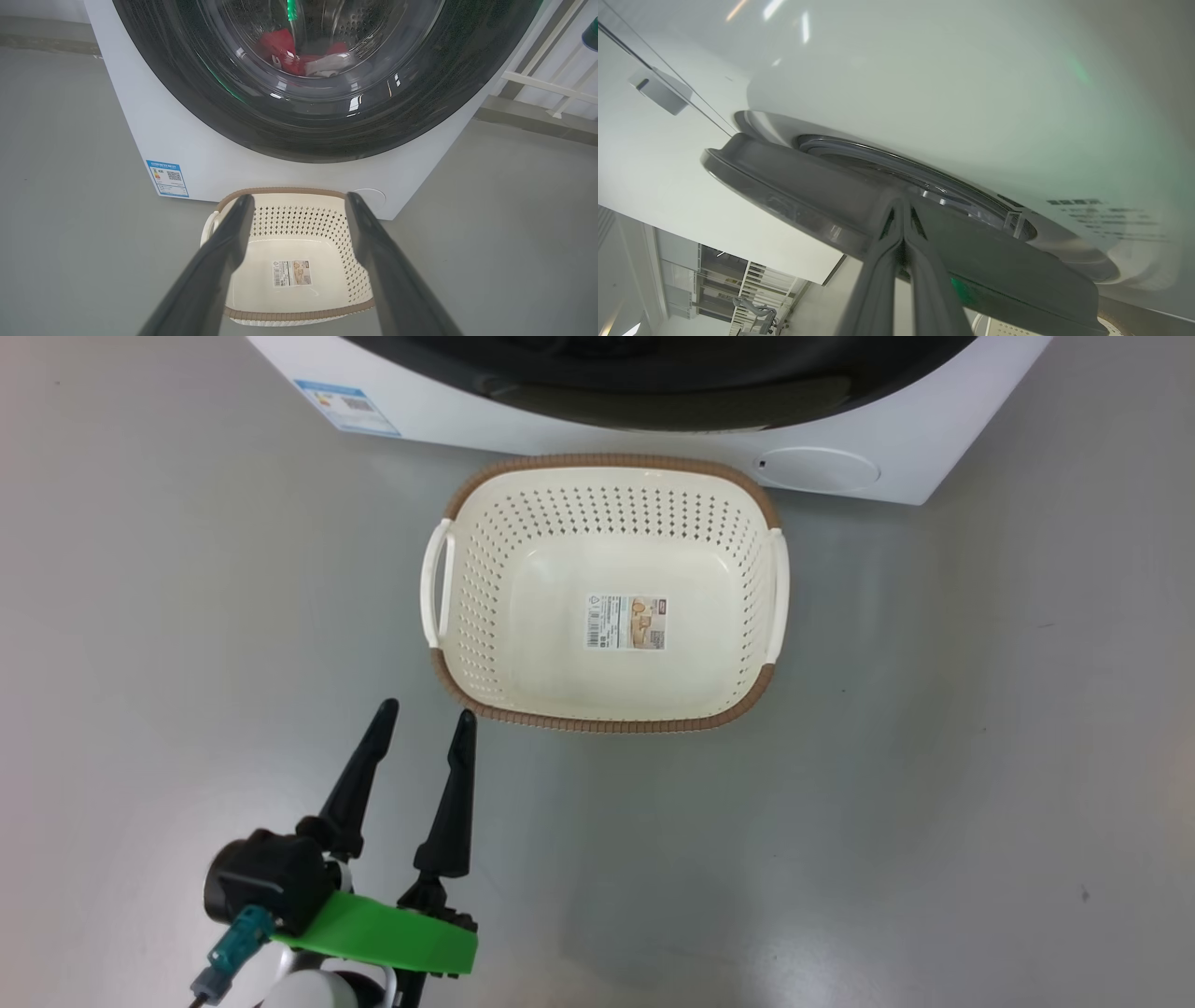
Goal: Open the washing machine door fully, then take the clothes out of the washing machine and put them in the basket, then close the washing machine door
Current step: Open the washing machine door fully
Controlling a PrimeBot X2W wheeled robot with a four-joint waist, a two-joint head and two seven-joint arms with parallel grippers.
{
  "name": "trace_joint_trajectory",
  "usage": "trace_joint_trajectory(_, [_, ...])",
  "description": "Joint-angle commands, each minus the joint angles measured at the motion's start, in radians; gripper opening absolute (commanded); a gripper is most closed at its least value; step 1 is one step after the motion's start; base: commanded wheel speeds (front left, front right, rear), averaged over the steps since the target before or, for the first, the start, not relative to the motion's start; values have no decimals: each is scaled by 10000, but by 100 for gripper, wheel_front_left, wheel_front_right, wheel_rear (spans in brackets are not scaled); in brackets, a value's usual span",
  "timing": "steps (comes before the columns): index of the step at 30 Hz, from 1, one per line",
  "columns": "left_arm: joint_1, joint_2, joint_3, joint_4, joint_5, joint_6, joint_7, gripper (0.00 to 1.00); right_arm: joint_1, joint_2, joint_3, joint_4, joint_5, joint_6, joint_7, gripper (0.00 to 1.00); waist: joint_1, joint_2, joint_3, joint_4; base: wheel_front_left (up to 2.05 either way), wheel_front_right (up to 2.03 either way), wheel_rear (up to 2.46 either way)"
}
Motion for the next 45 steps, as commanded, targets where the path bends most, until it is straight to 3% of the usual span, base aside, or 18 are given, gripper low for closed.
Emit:
trace_joint_trajectory(1, [-85, 137, 270, -165, -41, -18, -90, 100, -133, 109, -91, -131, -16, 6, 69, 0, 0, 0, 73, 70, 0, 0, 0])
trace_joint_trajectory(27, [-85, 137, 72, -94, -287, 62, -90, 100, -9, 773, 95, 364, -894, 6, 844, 0, 0, 0, -140, 282, 0, 0, 0])
trace_joint_trajectory(45, [-36, 137, 39, -96, -342, -5, -90, 100, 142, 870, -278, 191, -1312, 6, 335, 0, 0, 0, -9, 360, 0, 0, 0])
